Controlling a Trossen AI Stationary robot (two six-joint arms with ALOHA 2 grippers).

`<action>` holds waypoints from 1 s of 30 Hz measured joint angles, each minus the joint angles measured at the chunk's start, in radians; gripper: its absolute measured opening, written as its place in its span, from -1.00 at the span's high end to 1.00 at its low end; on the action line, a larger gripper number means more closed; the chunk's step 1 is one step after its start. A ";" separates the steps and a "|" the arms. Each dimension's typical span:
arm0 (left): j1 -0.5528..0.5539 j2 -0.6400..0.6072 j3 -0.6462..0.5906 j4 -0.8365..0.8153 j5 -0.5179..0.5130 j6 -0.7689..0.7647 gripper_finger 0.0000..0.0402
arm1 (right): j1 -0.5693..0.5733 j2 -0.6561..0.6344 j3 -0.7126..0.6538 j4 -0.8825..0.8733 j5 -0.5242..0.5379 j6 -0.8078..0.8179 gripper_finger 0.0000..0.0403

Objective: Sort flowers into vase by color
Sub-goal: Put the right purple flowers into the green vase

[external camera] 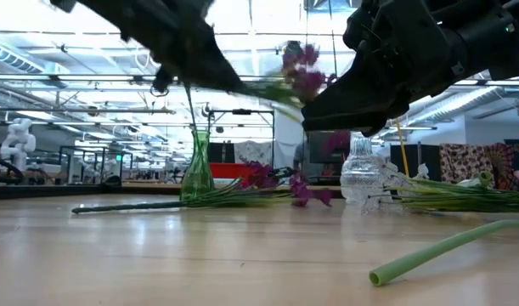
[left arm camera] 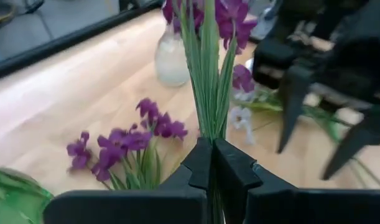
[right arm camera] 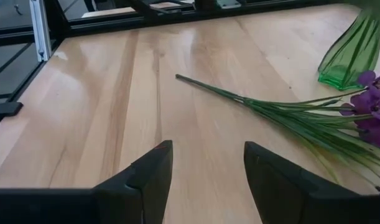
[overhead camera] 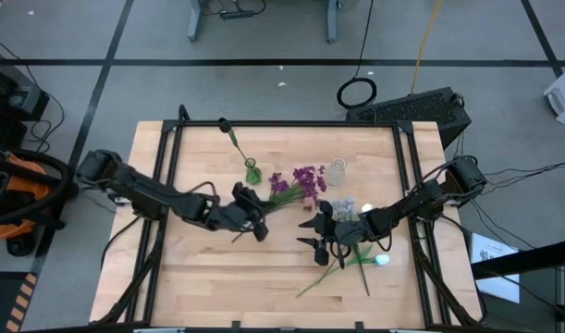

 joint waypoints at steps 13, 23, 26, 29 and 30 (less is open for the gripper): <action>-0.009 -0.159 0.000 0.108 -0.017 0.283 0.92 | -0.009 0.000 0.000 0.107 0.120 -0.021 0.06; -0.009 -0.188 0.000 0.385 -0.025 0.571 0.92 | -0.060 0.000 0.000 0.462 0.200 -0.180 0.06; -0.009 -0.204 0.000 0.467 -0.021 0.648 0.92 | -0.075 0.000 0.000 0.643 0.144 -0.277 0.06; -0.007 -0.208 0.000 0.536 0.025 0.687 0.92 | -0.111 0.000 0.000 0.815 0.038 -0.358 0.05; -0.007 -0.207 0.000 0.552 0.046 0.689 0.92 | -0.127 0.000 0.000 0.861 -0.001 -0.365 0.04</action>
